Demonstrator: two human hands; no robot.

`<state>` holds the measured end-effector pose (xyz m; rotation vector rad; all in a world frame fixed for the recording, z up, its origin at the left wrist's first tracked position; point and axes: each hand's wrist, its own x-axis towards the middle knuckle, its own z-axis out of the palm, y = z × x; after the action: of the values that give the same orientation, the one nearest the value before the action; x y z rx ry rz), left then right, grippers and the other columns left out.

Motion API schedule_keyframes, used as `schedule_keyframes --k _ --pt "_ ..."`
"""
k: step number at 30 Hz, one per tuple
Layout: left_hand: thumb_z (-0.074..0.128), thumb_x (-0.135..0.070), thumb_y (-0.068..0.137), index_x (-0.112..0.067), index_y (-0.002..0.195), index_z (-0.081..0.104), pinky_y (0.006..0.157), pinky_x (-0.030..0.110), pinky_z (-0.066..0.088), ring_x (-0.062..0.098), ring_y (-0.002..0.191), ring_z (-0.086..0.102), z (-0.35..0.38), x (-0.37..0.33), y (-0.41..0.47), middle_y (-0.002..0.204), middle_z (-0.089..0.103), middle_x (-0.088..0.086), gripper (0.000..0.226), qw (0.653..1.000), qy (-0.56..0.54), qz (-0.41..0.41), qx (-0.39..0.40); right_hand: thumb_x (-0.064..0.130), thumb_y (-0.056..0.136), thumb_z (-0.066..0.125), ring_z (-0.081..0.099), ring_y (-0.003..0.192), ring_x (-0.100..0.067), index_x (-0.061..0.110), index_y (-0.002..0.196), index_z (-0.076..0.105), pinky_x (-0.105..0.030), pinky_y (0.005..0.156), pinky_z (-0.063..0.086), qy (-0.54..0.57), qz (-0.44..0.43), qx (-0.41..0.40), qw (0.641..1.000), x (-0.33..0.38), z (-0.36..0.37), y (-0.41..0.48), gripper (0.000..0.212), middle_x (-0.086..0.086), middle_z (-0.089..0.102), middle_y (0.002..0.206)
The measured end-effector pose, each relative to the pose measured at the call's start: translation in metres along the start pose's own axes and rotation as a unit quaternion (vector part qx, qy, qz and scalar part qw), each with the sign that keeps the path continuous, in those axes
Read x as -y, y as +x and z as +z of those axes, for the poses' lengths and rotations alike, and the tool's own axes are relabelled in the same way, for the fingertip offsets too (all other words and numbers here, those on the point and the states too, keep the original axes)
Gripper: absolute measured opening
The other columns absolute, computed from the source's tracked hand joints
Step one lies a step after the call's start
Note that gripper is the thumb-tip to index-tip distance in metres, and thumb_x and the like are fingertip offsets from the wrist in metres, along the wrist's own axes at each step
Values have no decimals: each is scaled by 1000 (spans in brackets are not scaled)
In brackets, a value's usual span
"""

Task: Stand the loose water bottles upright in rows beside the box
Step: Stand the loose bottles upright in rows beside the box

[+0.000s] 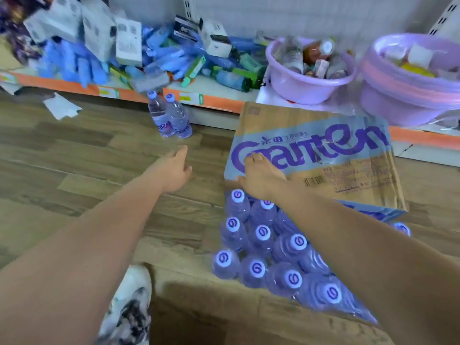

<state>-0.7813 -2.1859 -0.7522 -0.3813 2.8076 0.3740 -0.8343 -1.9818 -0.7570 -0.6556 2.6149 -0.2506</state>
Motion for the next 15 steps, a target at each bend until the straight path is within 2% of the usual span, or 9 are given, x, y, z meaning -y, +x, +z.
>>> schedule_keyframes --k 3,7,10,12,15 --pt "40 -26 97 -8 149 9 115 38 24 35 142 25 -13 54 60 157 14 16 63 1000 9 10 16 38 98 42 14 146 -28 2 144 27 -41 116 22 5 6 -10 1000 43 4 61 60 -14 19 155" --pt "42 -30 96 -11 147 12 110 43 32 38 135 35 -26 118 144 155 20 16 63 999 6 19 30 39 99 40 5 149 -27 2 148 20 -39 120 15 9 24 -5 1000 85 6 151 64 -12 10 159" --pt "45 -26 95 -5 146 17 111 41 31 36 137 32 -32 154 202 153 23 18 62 999 -5 44 10 39 98 41 14 147 -29 2 146 25 -39 118 21 4 41 -10 999 108 7 213 63 -15 17 156" --pt "49 -24 93 -2 147 14 114 40 27 33 140 27 -35 176 238 155 20 19 68 997 -19 64 -24 38 97 44 23 142 -29 4 143 29 -39 114 26 2 46 -19 999 123 9 251 60 -14 26 151" --pt "49 -25 94 -2 149 4 118 38 17 30 145 15 -37 199 277 158 7 16 74 994 -41 71 -78 32 96 47 28 140 -28 6 143 29 -39 110 31 4 39 -37 999 143 11 297 57 -12 27 150"
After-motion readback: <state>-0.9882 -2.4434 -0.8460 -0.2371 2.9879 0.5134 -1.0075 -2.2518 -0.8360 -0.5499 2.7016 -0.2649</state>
